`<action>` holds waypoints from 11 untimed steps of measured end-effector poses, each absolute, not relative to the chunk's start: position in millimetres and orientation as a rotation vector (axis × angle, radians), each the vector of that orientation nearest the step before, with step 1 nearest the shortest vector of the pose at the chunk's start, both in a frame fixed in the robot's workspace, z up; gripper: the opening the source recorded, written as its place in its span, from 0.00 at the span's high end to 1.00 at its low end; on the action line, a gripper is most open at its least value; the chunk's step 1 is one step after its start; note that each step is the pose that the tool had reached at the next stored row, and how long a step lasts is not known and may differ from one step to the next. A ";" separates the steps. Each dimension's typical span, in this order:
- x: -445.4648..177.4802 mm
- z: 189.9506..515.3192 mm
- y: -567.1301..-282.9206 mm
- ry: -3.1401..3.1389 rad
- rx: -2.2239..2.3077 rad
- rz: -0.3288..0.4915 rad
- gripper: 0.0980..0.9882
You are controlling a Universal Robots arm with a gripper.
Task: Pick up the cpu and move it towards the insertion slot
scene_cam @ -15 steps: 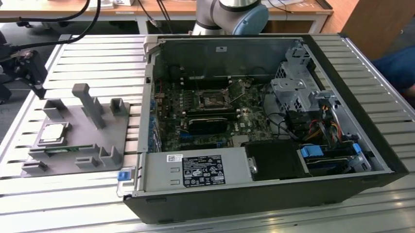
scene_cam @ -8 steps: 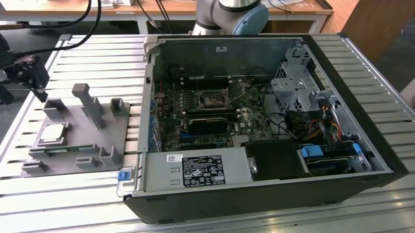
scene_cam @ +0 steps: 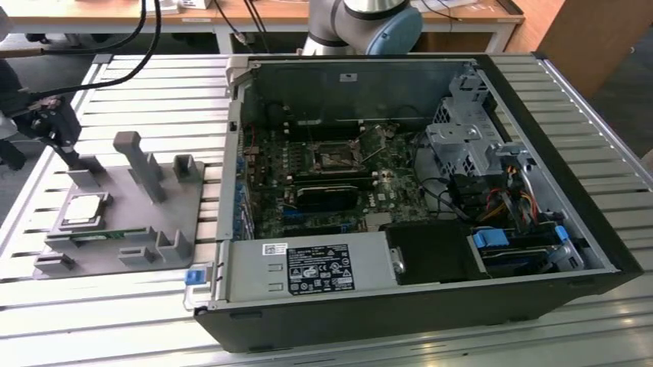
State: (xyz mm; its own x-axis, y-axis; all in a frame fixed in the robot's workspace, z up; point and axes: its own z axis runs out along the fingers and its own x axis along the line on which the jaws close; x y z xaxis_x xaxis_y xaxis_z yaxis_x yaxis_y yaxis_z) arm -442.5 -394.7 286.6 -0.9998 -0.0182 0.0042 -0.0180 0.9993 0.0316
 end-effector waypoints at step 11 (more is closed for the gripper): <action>-443.8 272.9 -395.0 -3.137 0.028 -0.049 0.32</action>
